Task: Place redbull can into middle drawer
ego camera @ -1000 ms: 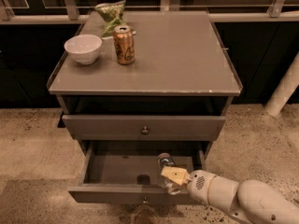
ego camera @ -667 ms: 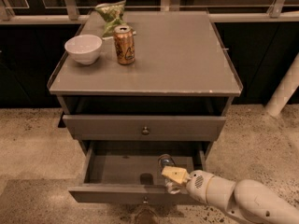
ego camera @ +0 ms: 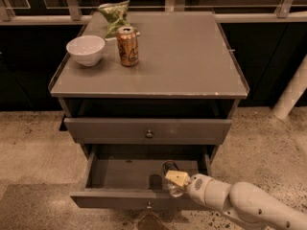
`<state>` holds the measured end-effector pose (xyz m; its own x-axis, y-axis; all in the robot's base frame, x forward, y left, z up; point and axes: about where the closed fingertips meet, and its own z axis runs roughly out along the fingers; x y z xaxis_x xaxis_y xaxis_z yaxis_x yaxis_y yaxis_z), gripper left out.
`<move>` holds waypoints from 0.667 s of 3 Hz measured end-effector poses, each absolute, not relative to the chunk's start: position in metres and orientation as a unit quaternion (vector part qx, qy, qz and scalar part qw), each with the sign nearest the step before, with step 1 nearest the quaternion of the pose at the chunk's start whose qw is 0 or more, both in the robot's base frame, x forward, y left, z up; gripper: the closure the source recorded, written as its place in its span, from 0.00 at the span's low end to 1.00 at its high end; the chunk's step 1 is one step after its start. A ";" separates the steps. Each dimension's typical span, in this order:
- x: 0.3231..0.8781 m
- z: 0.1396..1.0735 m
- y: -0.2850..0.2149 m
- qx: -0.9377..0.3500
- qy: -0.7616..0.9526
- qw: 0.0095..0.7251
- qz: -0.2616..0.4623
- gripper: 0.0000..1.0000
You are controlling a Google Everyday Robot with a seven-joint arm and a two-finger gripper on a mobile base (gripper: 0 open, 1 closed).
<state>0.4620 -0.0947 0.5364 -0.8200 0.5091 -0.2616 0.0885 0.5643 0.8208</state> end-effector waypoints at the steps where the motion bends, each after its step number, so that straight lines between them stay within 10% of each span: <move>1: 0.476 0.510 -0.090 0.176 0.864 0.240 0.407 1.00; 2: 0.478 0.508 -0.085 0.172 0.866 0.239 0.405 1.00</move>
Offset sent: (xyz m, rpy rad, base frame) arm 0.0124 0.0041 -0.0236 -0.0488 0.0187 -0.0068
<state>0.4785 -0.0855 0.5078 -0.8261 0.4921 -0.2747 0.1048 0.6131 0.7830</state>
